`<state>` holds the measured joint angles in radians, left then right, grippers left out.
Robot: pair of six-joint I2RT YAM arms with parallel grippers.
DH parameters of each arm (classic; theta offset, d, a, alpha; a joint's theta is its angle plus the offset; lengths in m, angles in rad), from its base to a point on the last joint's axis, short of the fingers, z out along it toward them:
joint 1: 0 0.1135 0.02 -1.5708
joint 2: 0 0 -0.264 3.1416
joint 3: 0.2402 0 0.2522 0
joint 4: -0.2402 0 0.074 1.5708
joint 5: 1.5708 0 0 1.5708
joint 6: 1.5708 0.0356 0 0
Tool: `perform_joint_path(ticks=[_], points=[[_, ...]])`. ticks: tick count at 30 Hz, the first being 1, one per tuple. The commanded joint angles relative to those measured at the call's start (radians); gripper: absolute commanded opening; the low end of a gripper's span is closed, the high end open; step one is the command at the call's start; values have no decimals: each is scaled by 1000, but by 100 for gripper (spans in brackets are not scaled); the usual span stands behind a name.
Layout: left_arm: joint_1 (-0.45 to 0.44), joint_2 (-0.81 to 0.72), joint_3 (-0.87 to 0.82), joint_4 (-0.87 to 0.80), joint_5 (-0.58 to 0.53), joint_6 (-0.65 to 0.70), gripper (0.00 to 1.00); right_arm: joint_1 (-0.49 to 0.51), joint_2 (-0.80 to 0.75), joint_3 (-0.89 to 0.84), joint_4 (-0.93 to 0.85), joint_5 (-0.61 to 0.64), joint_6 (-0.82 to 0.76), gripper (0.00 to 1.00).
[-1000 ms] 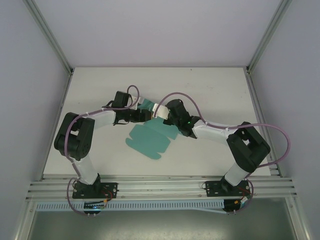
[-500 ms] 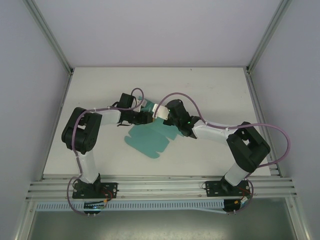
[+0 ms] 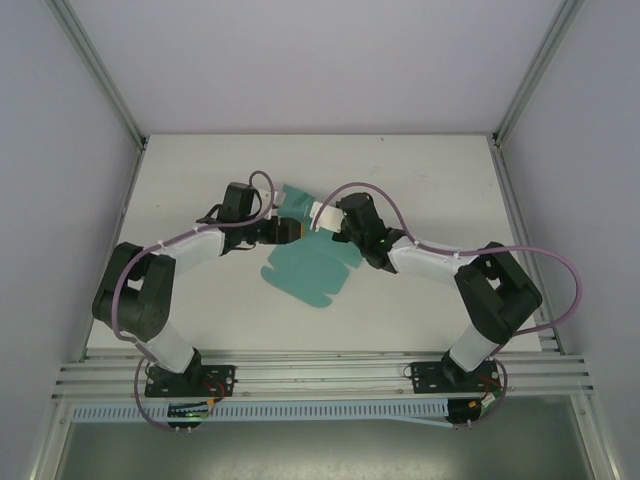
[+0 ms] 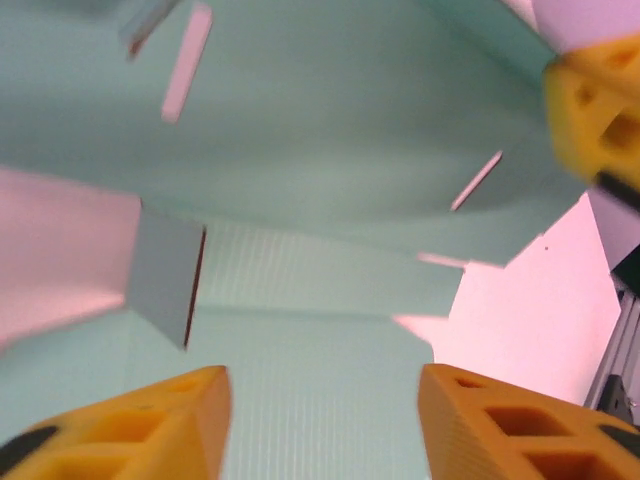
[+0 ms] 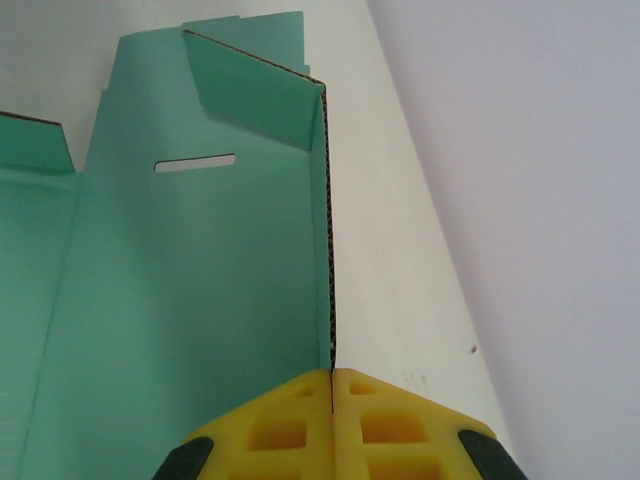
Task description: Assemble paper box
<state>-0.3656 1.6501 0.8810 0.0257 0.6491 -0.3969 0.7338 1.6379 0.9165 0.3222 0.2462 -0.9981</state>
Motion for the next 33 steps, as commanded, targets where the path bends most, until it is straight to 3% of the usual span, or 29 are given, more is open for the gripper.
perform_joint_path(ticks=[1,3,6,13,18,33], points=[[4,23,-81,-16,35,-1,42,-1,41,34,112,30,-63,0],[4,33,-115,-6,21,-11,33,-2,65,42,153,38,-81,0],[-2,54,-128,-26,3,-15,27,-4,94,48,218,29,-106,0],[-6,139,-124,-10,-26,-34,23,27,84,-18,233,-112,-97,0],[-6,157,-116,-12,-14,-28,21,104,128,-78,255,-25,-102,0],[-7,122,-138,-34,5,-37,18,131,238,-154,231,65,-21,0]])
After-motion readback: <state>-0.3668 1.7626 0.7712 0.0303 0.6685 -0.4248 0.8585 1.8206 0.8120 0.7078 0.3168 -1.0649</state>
